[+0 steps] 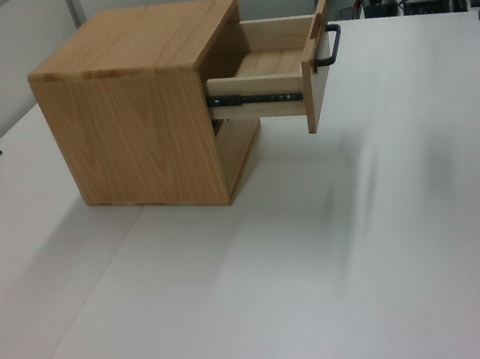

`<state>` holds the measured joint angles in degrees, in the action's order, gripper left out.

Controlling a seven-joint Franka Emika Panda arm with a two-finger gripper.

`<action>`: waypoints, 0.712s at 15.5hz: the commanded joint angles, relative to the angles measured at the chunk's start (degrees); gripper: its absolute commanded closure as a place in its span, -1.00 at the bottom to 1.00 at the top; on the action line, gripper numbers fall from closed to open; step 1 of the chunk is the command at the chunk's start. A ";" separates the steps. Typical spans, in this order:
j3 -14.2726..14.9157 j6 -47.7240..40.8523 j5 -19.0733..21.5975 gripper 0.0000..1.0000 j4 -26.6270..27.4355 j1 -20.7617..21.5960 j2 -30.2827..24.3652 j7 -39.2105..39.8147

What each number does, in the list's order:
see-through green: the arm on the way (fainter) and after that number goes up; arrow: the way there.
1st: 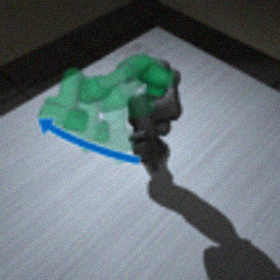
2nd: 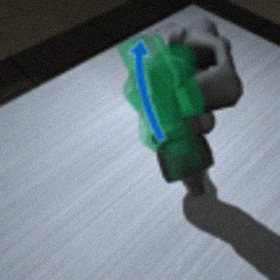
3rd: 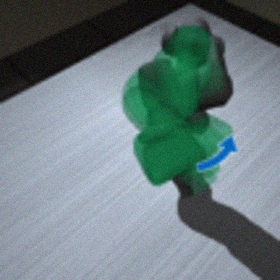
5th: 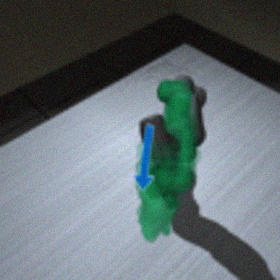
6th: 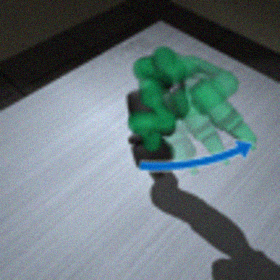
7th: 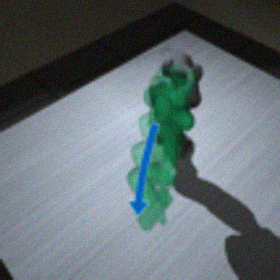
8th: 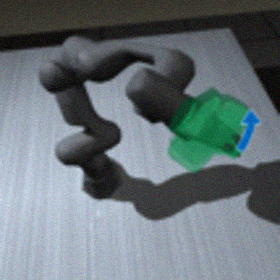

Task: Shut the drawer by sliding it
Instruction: 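Move the gripper to the black handle of the open wooden drawer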

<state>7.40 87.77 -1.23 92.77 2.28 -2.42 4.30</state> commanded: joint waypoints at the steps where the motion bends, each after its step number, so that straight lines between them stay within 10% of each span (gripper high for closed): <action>1: 0.07 -1.47 -0.18 -1.00 -0.66 0.18 -0.31 1.42; 5: 0.16 -1.55 -0.09 -0.76 -0.66 0.09 -0.31 1.42; 8: 0.16 -1.73 0.09 0.84 -0.31 0.62 -0.22 2.20; 11: 0.07 -1.29 0.09 1.00 0.83 3.33 0.57 3.96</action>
<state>7.33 87.53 -1.21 92.74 2.63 -2.23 6.14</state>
